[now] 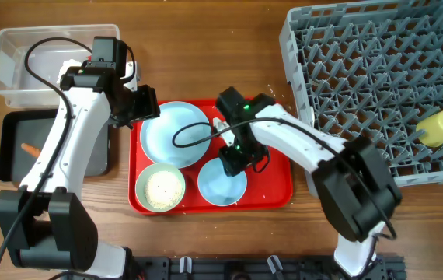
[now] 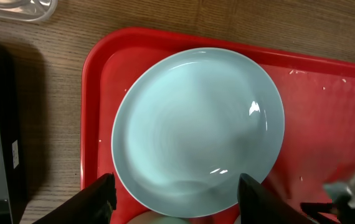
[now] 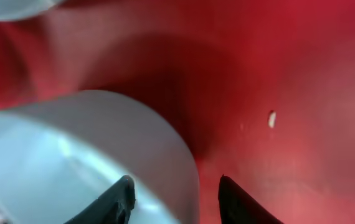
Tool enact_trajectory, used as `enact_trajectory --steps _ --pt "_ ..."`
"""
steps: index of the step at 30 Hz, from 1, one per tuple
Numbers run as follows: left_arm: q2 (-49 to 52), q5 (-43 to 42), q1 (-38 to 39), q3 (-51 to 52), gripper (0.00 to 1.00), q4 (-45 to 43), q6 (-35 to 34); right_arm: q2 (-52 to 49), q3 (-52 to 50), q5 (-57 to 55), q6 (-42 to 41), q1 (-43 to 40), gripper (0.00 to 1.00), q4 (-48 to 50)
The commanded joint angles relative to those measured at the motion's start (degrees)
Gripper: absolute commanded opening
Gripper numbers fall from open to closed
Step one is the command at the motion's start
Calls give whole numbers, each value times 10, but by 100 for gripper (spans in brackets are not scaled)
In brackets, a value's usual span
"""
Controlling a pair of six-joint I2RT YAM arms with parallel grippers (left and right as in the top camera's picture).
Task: Sort waste into correct bins and load items into the dishwasher rack
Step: 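Grasp the small light-blue bowl with the right gripper and place it in the rack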
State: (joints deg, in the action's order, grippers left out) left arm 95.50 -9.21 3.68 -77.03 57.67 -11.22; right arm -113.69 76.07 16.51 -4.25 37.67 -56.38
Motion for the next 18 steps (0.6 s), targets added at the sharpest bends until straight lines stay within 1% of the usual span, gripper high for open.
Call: enact_trajectory --steps 1,2,3,6,8,11,13,14,16,18 --pt "-10 3 -3 -1 63 0 5 -12 -6 -54 -38 0 26 5" --pt "-10 3 -3 -1 63 0 5 -10 -6 -65 -41 0 12 5" --pt "-10 3 -3 -1 62 0 5 -10 -5 -81 -52 0 4 7" --pt "-10 3 -3 -1 62 0 5 3 1 -126 -78 -12 4 -1" --pt "-10 3 -3 -1 62 0 5 40 16 -153 -79 -33 4 -10" --pt "-10 3 -3 -1 62 0 5 127 45 -210 -79 -88 4 -8" --pt "-10 3 -3 -1 62 0 5 198 62 -295 -76 -132 5 11" --pt "-10 3 -3 -1 62 0 5 232 65 -340 -64 -155 4 32" --pt "-10 3 -3 -1 62 0 5 290 65 -410 -1 -212 4 107" --pt "-10 3 -3 -1 63 -2 5 308 65 -447 39 -252 4 160"
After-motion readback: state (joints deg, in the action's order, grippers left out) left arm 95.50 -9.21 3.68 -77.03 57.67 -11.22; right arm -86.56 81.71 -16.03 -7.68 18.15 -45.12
